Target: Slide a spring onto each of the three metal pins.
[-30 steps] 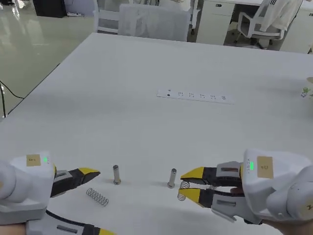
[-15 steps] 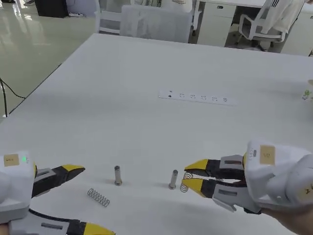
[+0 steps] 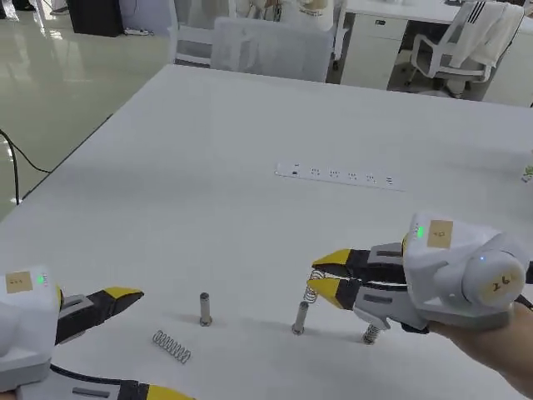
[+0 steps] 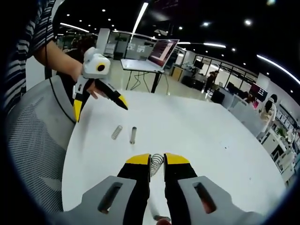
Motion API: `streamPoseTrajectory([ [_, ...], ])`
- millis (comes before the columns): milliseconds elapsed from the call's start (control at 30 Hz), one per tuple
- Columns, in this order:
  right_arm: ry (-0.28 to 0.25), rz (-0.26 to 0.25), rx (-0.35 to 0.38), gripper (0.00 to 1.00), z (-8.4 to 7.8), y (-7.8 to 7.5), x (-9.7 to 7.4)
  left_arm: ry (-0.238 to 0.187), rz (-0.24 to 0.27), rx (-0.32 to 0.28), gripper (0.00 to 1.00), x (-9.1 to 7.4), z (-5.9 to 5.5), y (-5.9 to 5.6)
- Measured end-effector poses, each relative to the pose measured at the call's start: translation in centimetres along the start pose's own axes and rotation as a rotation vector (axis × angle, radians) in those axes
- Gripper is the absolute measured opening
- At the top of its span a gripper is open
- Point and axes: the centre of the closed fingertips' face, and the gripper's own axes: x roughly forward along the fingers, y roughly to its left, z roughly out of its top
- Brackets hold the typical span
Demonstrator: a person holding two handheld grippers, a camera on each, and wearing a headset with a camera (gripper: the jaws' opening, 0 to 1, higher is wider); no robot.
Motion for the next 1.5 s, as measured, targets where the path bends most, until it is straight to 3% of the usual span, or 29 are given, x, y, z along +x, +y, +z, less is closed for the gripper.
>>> streamPoseTrajectory([
  [333,0.022,0.005,0.035,0.08,-1.1,0.1,0.9,0.0,0.022,0.007,0.95,-0.3,-0.4,0.2],
  [733,0.031,-0.007,0.069,0.08,-2.2,0.3,1.8,-0.017,0.039,-0.002,0.93,-0.7,0.0,0.4],
  [1067,0.111,0.009,0.095,0.08,-5.4,1.3,3.4,-0.001,0.034,-0.009,0.93,-0.7,-0.7,0.1],
  [1200,0.117,0.012,0.102,0.08,-6.0,1.5,3.8,-0.001,0.034,-0.01,0.93,-0.8,-0.7,0.2],
  [1333,0.163,0.029,0.065,0.08,-6.9,2.0,4.1,0.004,0.038,-0.014,0.92,-0.7,-0.8,0.2],
  [1500,0.147,0.024,0.08,0.08,-6.7,2.1,4.1,0.002,0.034,-0.014,0.92,-0.7,-0.7,0.1],
])
